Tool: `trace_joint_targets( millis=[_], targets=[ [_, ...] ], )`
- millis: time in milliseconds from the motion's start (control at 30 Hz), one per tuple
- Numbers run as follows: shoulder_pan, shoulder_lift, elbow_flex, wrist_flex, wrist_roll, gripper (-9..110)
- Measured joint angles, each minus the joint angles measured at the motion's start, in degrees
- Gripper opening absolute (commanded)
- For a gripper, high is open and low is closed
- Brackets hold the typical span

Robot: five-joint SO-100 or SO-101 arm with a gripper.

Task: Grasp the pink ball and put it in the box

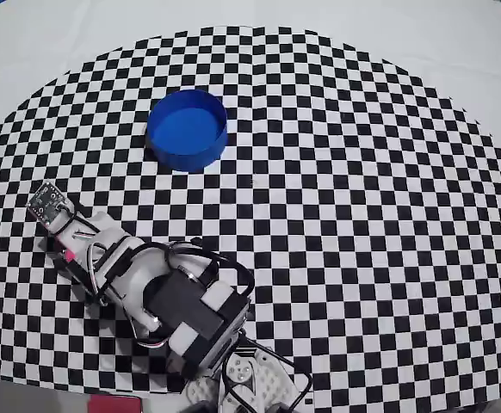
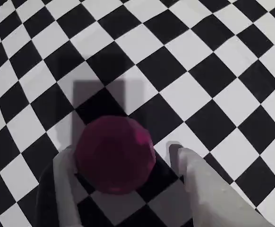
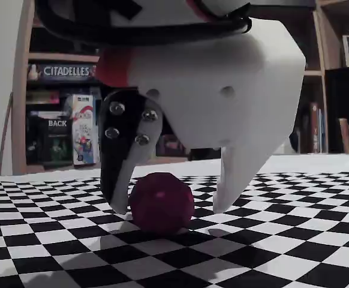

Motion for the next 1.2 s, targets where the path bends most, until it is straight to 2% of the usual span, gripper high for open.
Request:
trace_joint_targets(
  millis=[1000,1033,1133,1200],
  targets=[
    [0.0,-0.44,0.0,0.0,0.0,24],
    [0.0,-0.44,0.0,0.0,0.0,23],
    [0.0,-0.44,0.0,0.0,0.0,1],
    [-0.09,-0.44,0.0,0.0,-0.09,0]
  ],
)
